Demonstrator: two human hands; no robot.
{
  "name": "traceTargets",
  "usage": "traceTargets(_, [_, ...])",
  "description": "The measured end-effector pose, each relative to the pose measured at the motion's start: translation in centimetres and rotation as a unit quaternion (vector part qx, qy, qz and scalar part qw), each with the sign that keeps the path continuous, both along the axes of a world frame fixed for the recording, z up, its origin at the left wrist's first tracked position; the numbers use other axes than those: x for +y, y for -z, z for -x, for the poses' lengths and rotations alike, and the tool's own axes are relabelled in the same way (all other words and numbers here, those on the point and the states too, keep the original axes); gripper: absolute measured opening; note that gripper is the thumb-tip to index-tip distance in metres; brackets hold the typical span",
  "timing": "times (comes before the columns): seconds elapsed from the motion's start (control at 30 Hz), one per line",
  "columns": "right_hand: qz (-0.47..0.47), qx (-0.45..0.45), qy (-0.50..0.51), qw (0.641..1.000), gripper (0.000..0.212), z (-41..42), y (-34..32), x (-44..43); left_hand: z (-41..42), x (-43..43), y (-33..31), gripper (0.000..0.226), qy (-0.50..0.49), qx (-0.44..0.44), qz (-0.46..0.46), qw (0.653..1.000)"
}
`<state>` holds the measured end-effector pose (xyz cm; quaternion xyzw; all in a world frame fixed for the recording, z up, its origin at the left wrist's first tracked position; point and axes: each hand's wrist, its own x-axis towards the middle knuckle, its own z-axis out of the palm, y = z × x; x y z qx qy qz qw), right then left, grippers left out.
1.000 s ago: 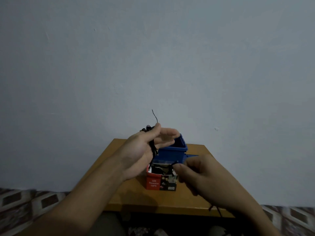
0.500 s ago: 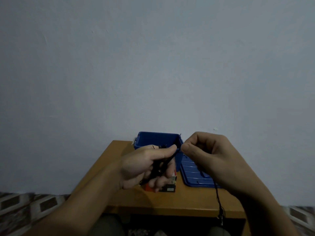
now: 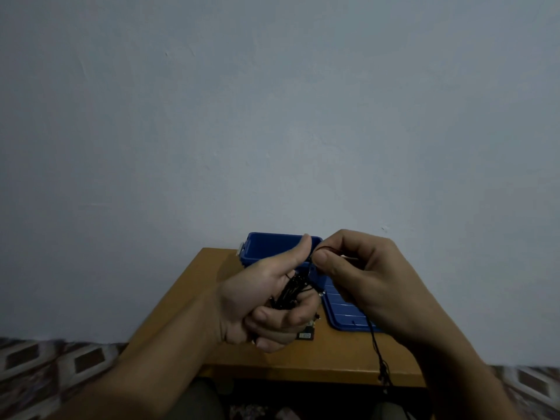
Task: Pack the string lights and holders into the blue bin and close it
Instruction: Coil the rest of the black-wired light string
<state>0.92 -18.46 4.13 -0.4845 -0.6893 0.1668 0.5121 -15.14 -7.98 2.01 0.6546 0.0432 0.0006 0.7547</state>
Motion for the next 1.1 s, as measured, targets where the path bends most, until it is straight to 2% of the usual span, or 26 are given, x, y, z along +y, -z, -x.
traceTargets(0.1, [0.000,0.001,-0.001,1.000,0.015,-0.2,0.3,0.2,-0.1,0.1,-0.1,0.079,0.046,-0.019,0.032,0.998])
traceTargets(0.2, [0.012,0.006,-0.002,1.000,0.017,-0.5,0.8,0.4,0.0,0.0,-0.2,0.065,0.081,-0.056,0.074,0.992])
traceTargets(0.33, [0.020,0.014,0.002,1.000,0.019,-0.6,1.2,0.8,-0.1,-0.1,-0.2,0.052,0.057,-0.093,0.049,0.993])
traceTargets(0.47, [-0.006,0.042,0.030,0.999,0.013,-0.5,1.6,1.4,0.0,0.0,-0.2,0.060,0.039,-0.122,0.057,0.990])
traceTargets(0.57, [-0.032,0.022,0.050,0.998,0.013,-0.4,2.5,1.8,0.0,0.1,-0.2,0.062,0.055,-0.138,0.077,0.986])
traceTargets(0.67, [-0.028,-0.028,0.039,0.998,0.021,-0.2,3.6,2.1,-0.2,0.1,-0.3,0.059,0.066,-0.152,0.095,0.981])
traceTargets(0.73, [-0.026,-0.021,0.028,0.999,0.028,0.0,4.1,2.1,-0.3,0.1,-0.2,0.060,0.068,-0.162,0.110,0.978])
traceTargets(0.87, [0.039,0.067,-0.025,0.997,0.033,0.5,4.7,1.6,-0.1,0.2,-0.2,0.066,0.054,-0.194,0.144,0.969])
traceTargets(0.93, [0.069,0.063,-0.037,0.995,0.027,0.6,5.1,1.6,-0.1,0.5,-0.2,0.069,0.040,-0.214,0.172,0.961])
traceTargets(1.03, [0.123,0.042,-0.057,0.990,0.029,0.5,5.4,1.5,-0.2,0.8,-0.3,0.077,0.034,-0.250,0.222,0.942])
traceTargets(1.1, [0.144,0.034,-0.066,0.987,0.031,0.5,5.4,1.5,-0.4,0.6,-0.4,0.077,-0.016,-0.263,0.217,0.940])
